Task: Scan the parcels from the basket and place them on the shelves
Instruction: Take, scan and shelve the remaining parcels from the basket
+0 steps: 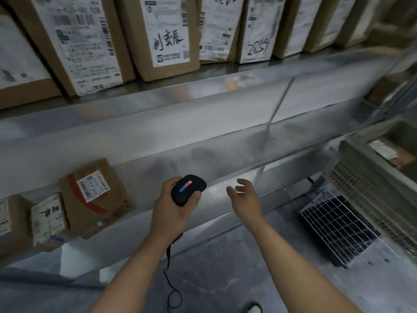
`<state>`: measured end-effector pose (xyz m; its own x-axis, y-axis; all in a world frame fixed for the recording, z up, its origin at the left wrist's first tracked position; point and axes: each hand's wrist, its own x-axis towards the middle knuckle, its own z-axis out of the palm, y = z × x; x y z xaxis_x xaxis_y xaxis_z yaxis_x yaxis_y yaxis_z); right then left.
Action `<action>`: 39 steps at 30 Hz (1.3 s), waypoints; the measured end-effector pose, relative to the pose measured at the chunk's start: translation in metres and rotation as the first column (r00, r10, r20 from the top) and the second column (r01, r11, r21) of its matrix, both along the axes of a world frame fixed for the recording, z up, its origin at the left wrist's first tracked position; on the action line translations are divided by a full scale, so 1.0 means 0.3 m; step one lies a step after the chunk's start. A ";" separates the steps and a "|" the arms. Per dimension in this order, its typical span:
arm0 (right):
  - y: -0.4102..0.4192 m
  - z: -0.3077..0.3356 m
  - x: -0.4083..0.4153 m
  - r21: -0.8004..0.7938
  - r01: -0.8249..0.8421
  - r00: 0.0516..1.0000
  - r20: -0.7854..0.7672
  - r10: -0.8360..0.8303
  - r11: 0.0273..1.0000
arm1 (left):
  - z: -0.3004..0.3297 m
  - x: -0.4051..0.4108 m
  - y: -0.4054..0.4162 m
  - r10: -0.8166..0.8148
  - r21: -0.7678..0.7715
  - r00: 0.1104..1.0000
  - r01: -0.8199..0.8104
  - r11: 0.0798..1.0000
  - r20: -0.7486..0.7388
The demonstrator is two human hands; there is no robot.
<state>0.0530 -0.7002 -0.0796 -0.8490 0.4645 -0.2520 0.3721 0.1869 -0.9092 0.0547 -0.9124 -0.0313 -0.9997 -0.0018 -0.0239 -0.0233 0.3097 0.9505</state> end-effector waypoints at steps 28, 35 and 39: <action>1.073 0.026 0.325 -0.059 0.331 0.940 -0.073 -0.335 0.942 | 0.058 -0.070 1.177 -0.541 -0.207 0.841 0.528 0.824 -0.012; 1.253 0.003 0.350 -0.059 0.451 0.889 -0.054 -0.454 0.890 | 0.043 -0.102 1.414 -0.653 -0.184 0.757 0.638 0.748 -0.032; 1.373 0.008 0.352 -0.060 0.525 0.848 -0.044 -0.527 0.849 | 0.009 -0.149 1.574 -0.723 -0.165 0.689 0.709 0.686 -0.046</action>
